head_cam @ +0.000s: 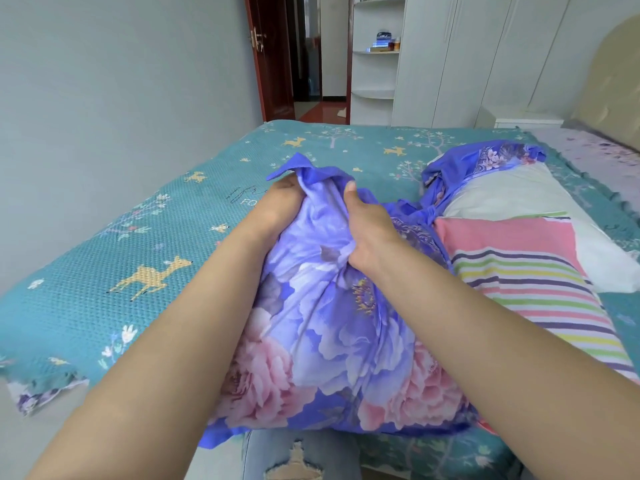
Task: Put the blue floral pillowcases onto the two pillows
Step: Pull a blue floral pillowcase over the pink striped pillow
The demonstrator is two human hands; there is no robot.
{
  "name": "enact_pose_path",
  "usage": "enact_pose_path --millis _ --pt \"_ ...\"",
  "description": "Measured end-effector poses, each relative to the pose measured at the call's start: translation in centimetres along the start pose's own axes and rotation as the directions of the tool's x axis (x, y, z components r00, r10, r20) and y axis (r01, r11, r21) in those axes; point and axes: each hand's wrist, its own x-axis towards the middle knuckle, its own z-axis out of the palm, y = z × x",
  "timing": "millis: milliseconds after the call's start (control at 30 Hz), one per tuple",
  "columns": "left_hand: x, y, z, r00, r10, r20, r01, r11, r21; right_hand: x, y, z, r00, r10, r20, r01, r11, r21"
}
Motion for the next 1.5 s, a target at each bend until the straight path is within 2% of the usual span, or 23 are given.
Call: enact_pose_path --millis 67,133,200,267,333,433,533,600,700,733,800,867,1000,1033,1100,1133,1167,1233,1267,1300,1433,1500 --pt "-0.2 -0.3 -0.7 0.997 -0.049 0.062 0.051 0.998 -0.021 -0.2 0.9 -1.2 0.997 -0.036 0.068 0.042 0.995 -0.091" --pt "-0.3 -0.6 -0.7 0.991 -0.076 0.111 0.079 0.997 -0.019 -0.2 2.0 -2.8 0.97 -0.127 0.205 0.175 0.957 -0.232" --pt "-0.4 -0.5 -0.1 0.987 -0.089 0.131 0.086 0.996 0.023 0.7 3.5 -4.5 0.948 -0.218 0.23 0.266 0.942 -0.205" --pt "-0.4 0.1 0.5 0.978 -0.121 0.168 0.112 0.992 0.064 1.5 4.4 -5.7 0.946 -0.314 0.083 0.324 0.932 -0.16" --pt "-0.3 0.5 1.0 0.95 -0.228 0.212 0.209 0.972 0.109 2.0 5.0 -6.4 0.932 -0.357 -0.069 0.341 0.924 -0.175" --pt "-0.4 1.0 2.0 0.916 -0.321 0.243 0.308 0.947 0.09 2.5 4.9 -7.0 0.92 -0.369 -0.133 0.336 0.917 -0.215" --pt "-0.6 0.5 2.8 0.944 -0.257 0.206 0.255 0.966 0.034 3.1 3.7 -6.2 0.915 -0.403 -0.032 0.366 0.86 -0.355" --pt "-1.1 0.1 2.4 0.953 -0.22 0.208 0.236 0.97 -0.057 3.2 2.9 -5.4 0.871 -0.491 0.001 0.437 0.775 -0.456" --pt "-1.6 -0.6 1.2 0.936 -0.237 0.26 0.295 0.932 -0.212 2.9 1.5 -4.3 0.789 -0.597 0.146 0.594 0.679 -0.431" --pt "-1.8 -0.8 0.8 0.916 -0.273 0.293 0.353 0.897 -0.268 2.8 1.1 -4.0 0.788 -0.581 0.203 0.605 0.668 -0.434" --pt "-2.2 -1.2 0.5 0.875 -0.343 0.341 0.451 0.835 -0.316 3.1 0.4 -3.6 0.806 -0.519 0.285 0.58 0.594 -0.558" --pt "-2.5 -1.8 0.5 0.853 -0.392 0.343 0.496 0.812 -0.306 3.5 0.3 -3.6 0.852 -0.446 0.274 0.505 0.565 -0.652" --pt "-2.0 -3.0 0.2 0.894 -0.423 0.146 0.443 0.883 -0.155 4.8 2.0 -4.4 0.933 -0.275 0.231 0.351 0.563 -0.748" --pt "-1.8 -2.8 0.2 0.916 -0.393 0.082 0.4 0.911 -0.098 4.9 2.5 -4.6 0.937 -0.257 0.236 0.341 0.534 -0.774" --pt "-1.8 -1.8 0.5 0.97 -0.242 -0.029 0.244 0.957 0.156 5.2 2.8 -4.6 0.935 -0.245 0.255 0.343 0.457 -0.821" --pt "-1.8 -1.2 0.6 0.986 -0.157 -0.052 0.166 0.934 0.315 5.4 2.7 -4.2 0.937 -0.246 0.25 0.336 0.428 -0.839" --pt "-1.9 -0.7 1.0 0.994 -0.088 -0.061 0.106 0.869 0.484 5.4 2.4 -3.8 0.937 -0.244 0.25 0.333 0.403 -0.853" --pt "-2.2 -0.3 1.8 0.994 -0.002 -0.105 0.082 0.634 0.769 5.4 2.0 -2.6 0.926 -0.25 0.283 0.36 0.359 -0.861" --pt "-2.2 -0.4 2.2 0.992 0.015 -0.127 0.1 0.523 0.846 5.4 1.9 -2.0 0.919 -0.262 0.293 0.373 0.349 -0.86" --pt "-2.1 -0.5 2.6 0.989 0.012 -0.148 0.126 0.46 0.879 5.4 1.8 -1.6 0.918 -0.258 0.301 0.381 0.362 -0.851" --pt "-0.7 -1.2 2.7 0.979 -0.084 -0.186 0.203 0.47 0.859 6.2 2.6 -2.2 0.886 -0.334 0.323 0.458 0.517 -0.723" --pt "-0.1 -1.9 2.3 0.975 -0.122 -0.186 0.223 0.504 0.834 7.6 3.4 -4.2 0.864 -0.418 0.28 0.481 0.524 -0.703"
